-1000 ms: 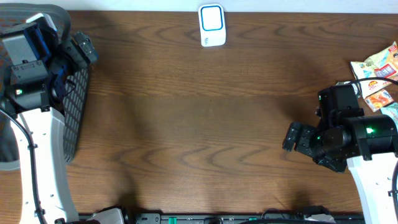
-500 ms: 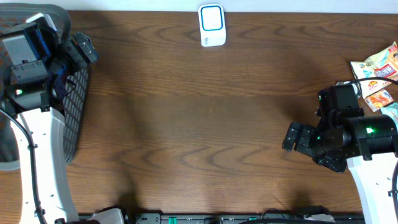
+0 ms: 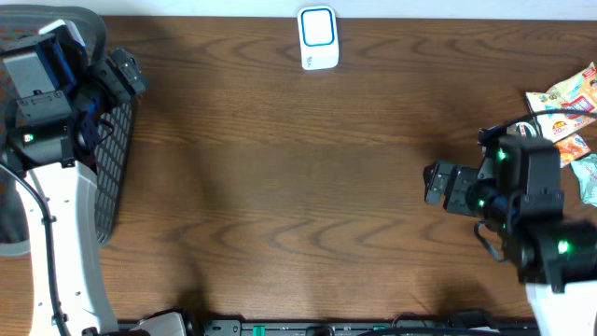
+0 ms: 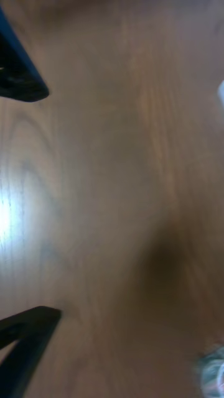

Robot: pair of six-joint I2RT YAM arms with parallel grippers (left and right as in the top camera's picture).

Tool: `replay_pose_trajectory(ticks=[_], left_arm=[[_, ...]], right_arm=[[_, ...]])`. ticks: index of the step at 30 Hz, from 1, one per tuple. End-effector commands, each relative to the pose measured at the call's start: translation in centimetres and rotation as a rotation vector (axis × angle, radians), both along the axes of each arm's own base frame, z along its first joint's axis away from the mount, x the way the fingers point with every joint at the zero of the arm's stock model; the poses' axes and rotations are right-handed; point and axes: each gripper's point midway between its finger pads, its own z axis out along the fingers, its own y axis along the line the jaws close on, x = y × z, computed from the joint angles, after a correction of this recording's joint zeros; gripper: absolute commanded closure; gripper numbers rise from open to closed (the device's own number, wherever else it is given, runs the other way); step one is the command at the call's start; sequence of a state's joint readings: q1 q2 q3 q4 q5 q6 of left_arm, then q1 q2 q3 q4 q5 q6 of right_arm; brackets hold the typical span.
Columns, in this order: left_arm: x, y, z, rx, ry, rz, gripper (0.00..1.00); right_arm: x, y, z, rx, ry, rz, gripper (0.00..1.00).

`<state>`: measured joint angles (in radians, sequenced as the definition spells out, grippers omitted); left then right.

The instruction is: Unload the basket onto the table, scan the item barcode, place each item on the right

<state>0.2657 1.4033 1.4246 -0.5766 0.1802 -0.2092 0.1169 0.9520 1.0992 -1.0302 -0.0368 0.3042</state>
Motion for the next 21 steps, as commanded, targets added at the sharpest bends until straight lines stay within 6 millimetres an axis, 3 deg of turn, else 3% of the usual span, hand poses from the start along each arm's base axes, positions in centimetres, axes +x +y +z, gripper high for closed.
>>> replay_pose_trajectory(ticks=[1,5,10,21], left_arm=[[-0.2,1.4,-0.8,0.019,0.034,0.052,0.03],[-0.2,1.4,-0.8,0.019,0.034,0.052,0.02],[-0.2,1.4,-0.8,0.019,0.034,0.052,0.02],[-0.2,1.4,-0.8,0.019,0.034,0.052,0.02]], right_arm=[[-0.8,0.5,-2.0,-0.083,-0.062,0.169,0.01],[-1.3,0.4,-5.2,-0.086,-0.159,0.191,0.01],[-1.5,-0.1,-7.9,-0.09,-0.26,0.167,0.01],[-1.2,0.5,-10.2,-0.135,-0.522,0.227,0.01]])
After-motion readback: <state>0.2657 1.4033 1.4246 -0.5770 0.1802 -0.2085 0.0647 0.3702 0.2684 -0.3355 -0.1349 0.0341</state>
